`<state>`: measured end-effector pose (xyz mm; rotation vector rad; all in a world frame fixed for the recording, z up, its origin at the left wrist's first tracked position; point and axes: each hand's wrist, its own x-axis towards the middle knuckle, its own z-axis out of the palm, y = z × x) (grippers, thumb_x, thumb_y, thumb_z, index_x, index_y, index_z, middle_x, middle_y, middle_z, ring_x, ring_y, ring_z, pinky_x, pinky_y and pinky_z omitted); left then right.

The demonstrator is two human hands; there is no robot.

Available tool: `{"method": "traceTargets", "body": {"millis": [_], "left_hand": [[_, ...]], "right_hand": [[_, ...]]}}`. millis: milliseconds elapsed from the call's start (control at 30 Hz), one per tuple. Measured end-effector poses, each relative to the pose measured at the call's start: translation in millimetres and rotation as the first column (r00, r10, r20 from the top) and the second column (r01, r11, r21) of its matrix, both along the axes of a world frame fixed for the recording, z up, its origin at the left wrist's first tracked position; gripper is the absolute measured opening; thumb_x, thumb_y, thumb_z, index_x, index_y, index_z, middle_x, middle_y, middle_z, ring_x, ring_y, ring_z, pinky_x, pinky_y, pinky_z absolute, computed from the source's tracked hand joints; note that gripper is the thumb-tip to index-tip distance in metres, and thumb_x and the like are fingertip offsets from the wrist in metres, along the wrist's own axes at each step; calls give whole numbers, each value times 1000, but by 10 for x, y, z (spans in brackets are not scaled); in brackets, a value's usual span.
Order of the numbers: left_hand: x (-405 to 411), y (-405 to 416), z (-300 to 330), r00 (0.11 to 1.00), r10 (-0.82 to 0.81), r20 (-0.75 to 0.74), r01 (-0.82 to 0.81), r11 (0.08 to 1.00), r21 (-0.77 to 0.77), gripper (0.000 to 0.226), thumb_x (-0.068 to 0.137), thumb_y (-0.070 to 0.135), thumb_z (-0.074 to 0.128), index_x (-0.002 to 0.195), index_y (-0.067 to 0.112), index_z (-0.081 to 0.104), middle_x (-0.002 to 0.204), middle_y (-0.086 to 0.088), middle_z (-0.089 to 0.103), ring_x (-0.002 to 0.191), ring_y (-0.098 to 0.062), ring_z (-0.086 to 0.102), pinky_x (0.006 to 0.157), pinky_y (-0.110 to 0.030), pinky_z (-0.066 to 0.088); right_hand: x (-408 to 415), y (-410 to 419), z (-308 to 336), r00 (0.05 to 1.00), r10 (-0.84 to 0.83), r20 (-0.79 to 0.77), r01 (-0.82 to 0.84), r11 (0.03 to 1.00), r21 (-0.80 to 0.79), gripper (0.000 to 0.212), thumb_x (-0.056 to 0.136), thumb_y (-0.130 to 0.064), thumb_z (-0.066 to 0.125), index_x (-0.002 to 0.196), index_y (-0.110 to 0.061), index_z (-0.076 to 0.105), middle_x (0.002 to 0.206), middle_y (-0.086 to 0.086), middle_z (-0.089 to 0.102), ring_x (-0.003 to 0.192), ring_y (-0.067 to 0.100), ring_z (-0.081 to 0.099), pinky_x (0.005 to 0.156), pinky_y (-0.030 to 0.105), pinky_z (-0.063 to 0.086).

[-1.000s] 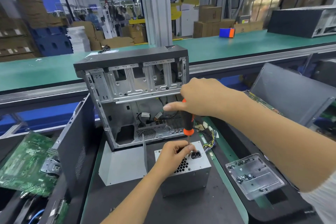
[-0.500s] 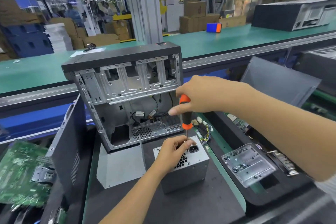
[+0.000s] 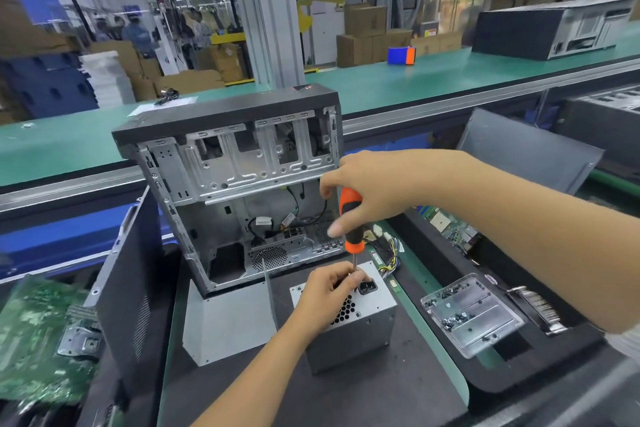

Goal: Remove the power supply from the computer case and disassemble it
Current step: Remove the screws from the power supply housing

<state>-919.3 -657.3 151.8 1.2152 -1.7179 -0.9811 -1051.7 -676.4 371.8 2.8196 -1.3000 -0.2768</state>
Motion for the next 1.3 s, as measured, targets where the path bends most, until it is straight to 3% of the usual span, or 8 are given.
{"method": "traceTargets", "body": {"millis": [167,333,433,633,767,1033,1133,1300], "left_hand": [[-11,14,12,998,22,51,-21,1000,-23,21,99,26,56,88,19,72,64,20,58,58,3,44,59,-11,33],[-28,20,15,999,14,41,-13,1000,-11,22,99,28,56,90,15,72,75,2,66,66,-1,47,64,-18,36],[-33,22,3,999,21,44,-21,1000,-12,21,99,29,57,88,20,73,75,3,67,65,-1,47,62,-16,36],[-35,-2,-10,998,33,45,-33,999,-3,24,98,31,56,86,17,71,84,-15,67,73,-9,52,68,-26,37],[-32,-6,-32,997,43,57,-43,999,-12,26,98,33,56,86,14,70,80,-18,63,66,-9,44,62,-26,33],[-24,-41,-54,998,42,56,-42,999,1,25,97,34,58,88,16,71,87,-19,66,74,-17,52,70,-33,39],[-22,-45,-53,996,56,70,-56,998,3,23,97,33,58,86,18,72,86,-16,67,75,-20,54,72,-33,41],[-32,-38,-55,995,71,68,-72,997,14,25,96,35,57,83,19,70,85,-23,63,73,-15,49,71,-33,37]], "right_hand": [[108,23,-132,988,-96,-123,45,931,-363,66,89,-71,26,69,-10,41,66,2,39,52,17,37,46,27,24],[18,8,-79,992,58,-111,-69,993,-94,16,99,-32,46,105,-17,46,87,0,46,68,16,44,49,27,25],[-35,9,-7,989,118,-92,-111,991,80,30,92,-8,51,117,-25,51,101,-5,43,73,6,43,52,23,25],[-57,11,-106,1000,-9,11,10,988,-157,63,81,-75,43,103,-16,51,90,1,45,73,21,47,61,32,36],[6,-9,-144,998,-41,-43,21,923,-385,68,86,-75,23,62,-13,37,65,2,36,52,17,36,49,28,28],[-60,-47,-17,986,139,-95,-141,990,-13,16,95,-18,50,111,-18,49,91,-1,48,81,20,46,55,26,33],[-66,-38,29,982,177,-71,-169,979,114,34,86,2,48,105,-25,52,107,-1,46,90,21,51,61,28,42],[-91,-38,32,998,68,-5,-67,993,92,60,80,-66,58,126,-30,45,110,-1,41,89,21,55,74,37,49]]}}
